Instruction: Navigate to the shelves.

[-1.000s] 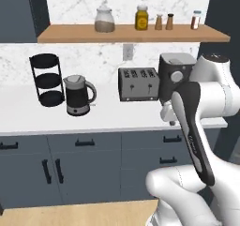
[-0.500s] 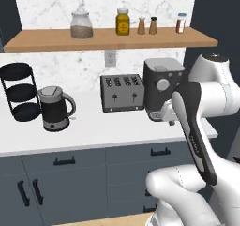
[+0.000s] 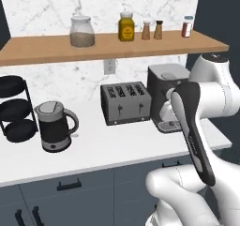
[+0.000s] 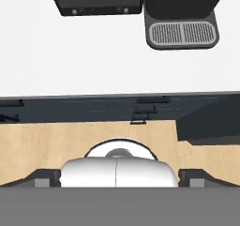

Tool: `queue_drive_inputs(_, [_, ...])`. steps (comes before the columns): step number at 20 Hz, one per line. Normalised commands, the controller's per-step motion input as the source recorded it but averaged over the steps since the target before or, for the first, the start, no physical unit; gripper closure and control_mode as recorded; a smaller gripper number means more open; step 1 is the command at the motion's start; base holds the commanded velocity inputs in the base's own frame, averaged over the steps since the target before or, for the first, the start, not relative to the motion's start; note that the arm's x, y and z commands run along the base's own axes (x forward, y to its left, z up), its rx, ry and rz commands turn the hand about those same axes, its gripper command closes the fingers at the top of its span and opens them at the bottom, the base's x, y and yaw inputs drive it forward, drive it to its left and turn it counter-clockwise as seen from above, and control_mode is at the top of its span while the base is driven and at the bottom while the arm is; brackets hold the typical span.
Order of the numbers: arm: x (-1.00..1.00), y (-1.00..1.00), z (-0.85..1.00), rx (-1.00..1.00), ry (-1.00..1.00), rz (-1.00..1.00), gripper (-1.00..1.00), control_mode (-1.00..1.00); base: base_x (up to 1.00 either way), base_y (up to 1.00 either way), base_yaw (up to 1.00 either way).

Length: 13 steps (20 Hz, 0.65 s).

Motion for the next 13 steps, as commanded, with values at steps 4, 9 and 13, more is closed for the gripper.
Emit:
queue_drive_inputs(4, [0.00,0.00,0.00,0.00,0.00,0.00,-1.00,1.00,0.40,0.00,0.01])
queue_drive_inputs(9, [0.00,0.00,0.00,0.00,0.00,0.00,-1.00,1.00,0.51,0.00,0.03])
queue_drive_inputs(13, [0.00,0.00,0.00,0.00,0.00,0.00,-1.00,1.00,0.47,0.00,0.00])
